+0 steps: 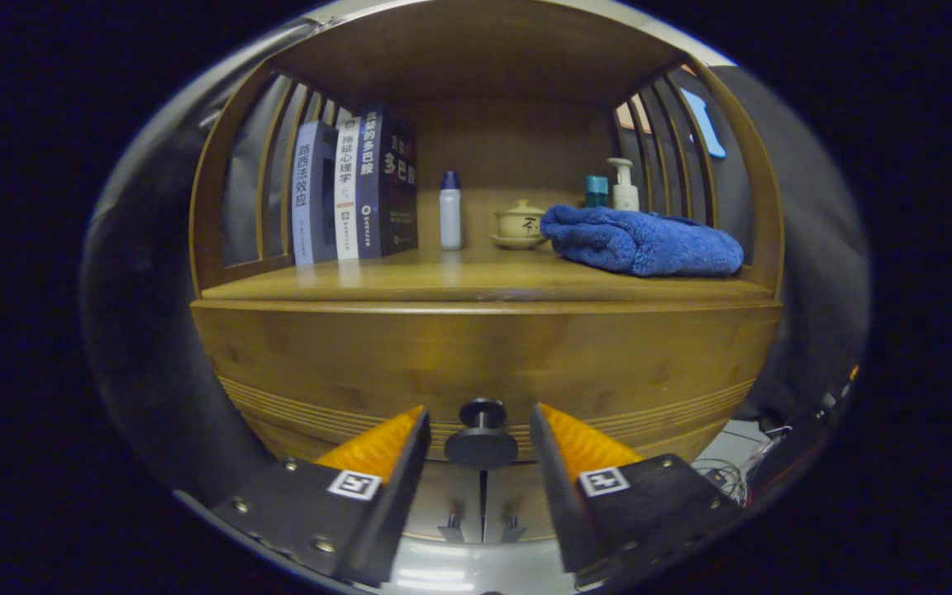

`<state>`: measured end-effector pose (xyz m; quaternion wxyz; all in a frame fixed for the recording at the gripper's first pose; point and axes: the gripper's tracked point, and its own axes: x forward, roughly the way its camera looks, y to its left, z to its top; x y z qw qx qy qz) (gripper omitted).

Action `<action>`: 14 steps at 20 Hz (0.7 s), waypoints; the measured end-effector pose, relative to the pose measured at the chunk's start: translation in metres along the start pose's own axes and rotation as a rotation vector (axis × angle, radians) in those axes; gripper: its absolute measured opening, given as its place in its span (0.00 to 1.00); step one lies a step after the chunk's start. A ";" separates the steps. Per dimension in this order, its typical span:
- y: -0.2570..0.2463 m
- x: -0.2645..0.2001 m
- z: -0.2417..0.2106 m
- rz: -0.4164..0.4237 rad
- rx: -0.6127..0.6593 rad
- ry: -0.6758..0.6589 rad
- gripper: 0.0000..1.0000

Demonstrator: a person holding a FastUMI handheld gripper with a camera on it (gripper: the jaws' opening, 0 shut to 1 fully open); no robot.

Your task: Pull open the drawer, take out the items inside it, and place them on the countertop above the cabinet.

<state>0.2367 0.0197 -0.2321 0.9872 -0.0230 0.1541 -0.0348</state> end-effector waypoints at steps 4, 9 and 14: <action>0.003 0.007 -0.006 -0.007 0.097 0.016 0.45; 0.003 0.003 -0.005 -0.024 0.079 -0.048 0.44; 0.003 0.003 -0.005 -0.020 0.053 -0.056 0.36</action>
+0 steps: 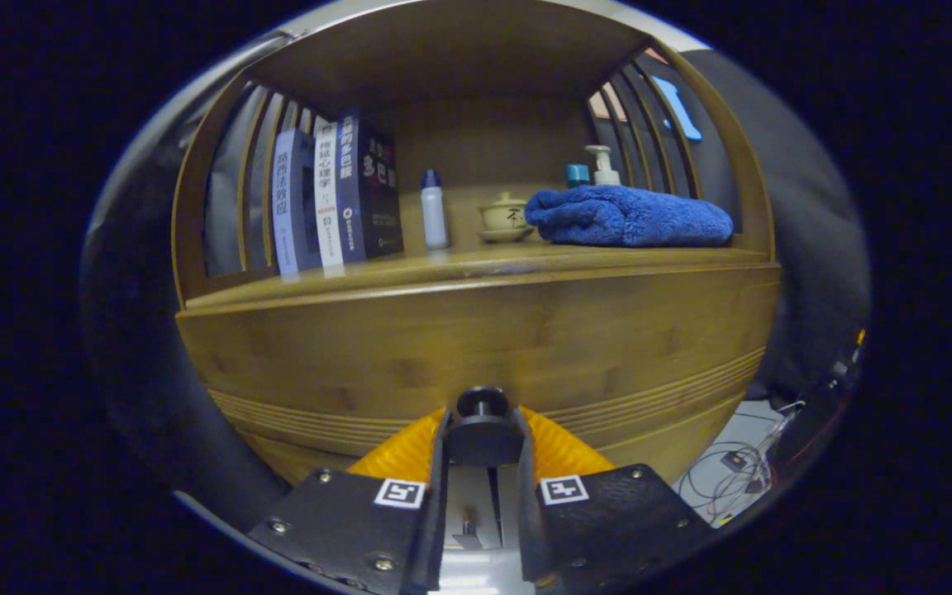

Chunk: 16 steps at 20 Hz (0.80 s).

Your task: Pull open the drawer, take out the items inside it, and place them on the countertop above the cabinet.

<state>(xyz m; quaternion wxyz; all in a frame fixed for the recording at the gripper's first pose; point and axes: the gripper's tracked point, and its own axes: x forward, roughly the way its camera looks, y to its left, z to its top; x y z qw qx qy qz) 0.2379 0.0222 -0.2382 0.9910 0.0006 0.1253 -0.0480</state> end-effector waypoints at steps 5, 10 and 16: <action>-0.001 -0.029 -0.006 -0.028 0.017 -0.008 0.27; -0.002 -0.072 -0.017 -0.036 0.021 -0.003 0.27; -0.005 -0.119 -0.027 -0.031 0.041 -0.007 0.27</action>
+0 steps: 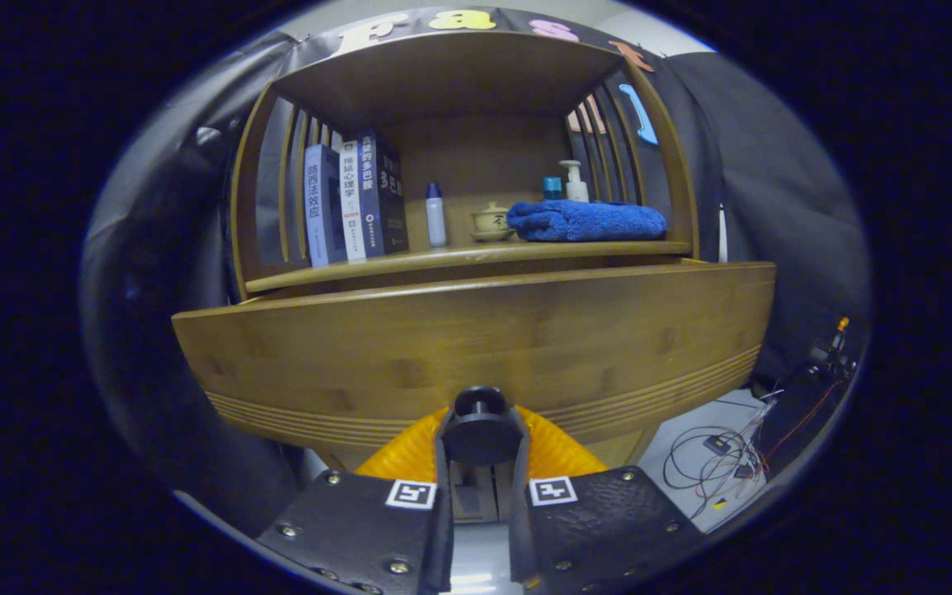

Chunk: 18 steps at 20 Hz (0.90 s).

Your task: Pull open the drawer, take out the items inside it, and place them on the countertop above the cabinet.

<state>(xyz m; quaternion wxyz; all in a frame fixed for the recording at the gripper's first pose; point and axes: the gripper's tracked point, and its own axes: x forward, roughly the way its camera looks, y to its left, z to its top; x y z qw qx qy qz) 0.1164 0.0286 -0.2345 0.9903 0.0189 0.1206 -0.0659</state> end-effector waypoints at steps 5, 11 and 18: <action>-0.002 -0.034 -0.008 -0.001 -0.005 -0.019 0.27; -0.006 -0.071 -0.024 -0.005 0.002 -0.022 0.27; -0.005 -0.078 -0.034 0.008 -0.037 -0.025 0.27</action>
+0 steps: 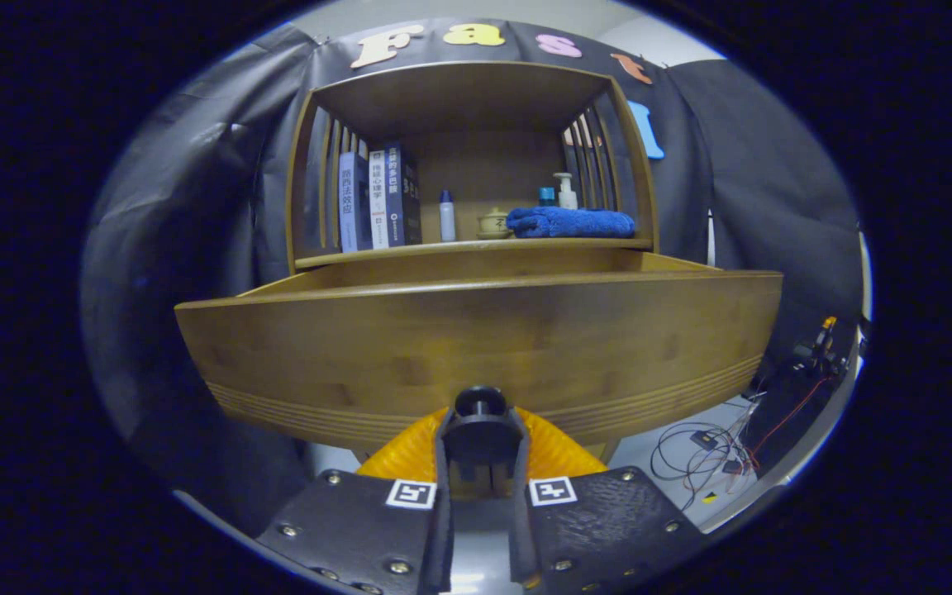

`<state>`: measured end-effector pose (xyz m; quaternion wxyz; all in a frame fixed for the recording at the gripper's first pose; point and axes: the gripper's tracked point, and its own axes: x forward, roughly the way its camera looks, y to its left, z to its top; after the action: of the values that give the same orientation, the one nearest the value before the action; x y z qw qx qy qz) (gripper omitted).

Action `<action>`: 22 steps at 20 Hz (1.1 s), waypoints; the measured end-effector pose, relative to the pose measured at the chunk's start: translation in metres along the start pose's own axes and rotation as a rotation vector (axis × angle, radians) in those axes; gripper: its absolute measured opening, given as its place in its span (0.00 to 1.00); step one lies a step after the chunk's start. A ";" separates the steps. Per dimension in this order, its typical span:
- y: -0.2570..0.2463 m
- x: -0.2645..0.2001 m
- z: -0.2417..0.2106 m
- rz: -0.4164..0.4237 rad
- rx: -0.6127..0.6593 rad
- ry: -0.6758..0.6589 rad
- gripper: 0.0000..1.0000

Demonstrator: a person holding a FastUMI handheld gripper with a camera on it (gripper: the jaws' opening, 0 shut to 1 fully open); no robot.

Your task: Pull open the drawer, take out the items inside it, and place them on the countertop above the cabinet.

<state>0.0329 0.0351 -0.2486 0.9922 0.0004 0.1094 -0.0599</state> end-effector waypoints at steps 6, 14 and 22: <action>0.006 -0.021 0.019 0.055 -0.001 -0.010 0.57; 0.020 -0.053 0.117 0.066 -0.125 -0.109 0.99; 0.031 -0.030 0.215 0.071 -0.165 -0.082 0.97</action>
<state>0.0540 0.0664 -0.0324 0.9940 -0.0800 0.0729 -0.0153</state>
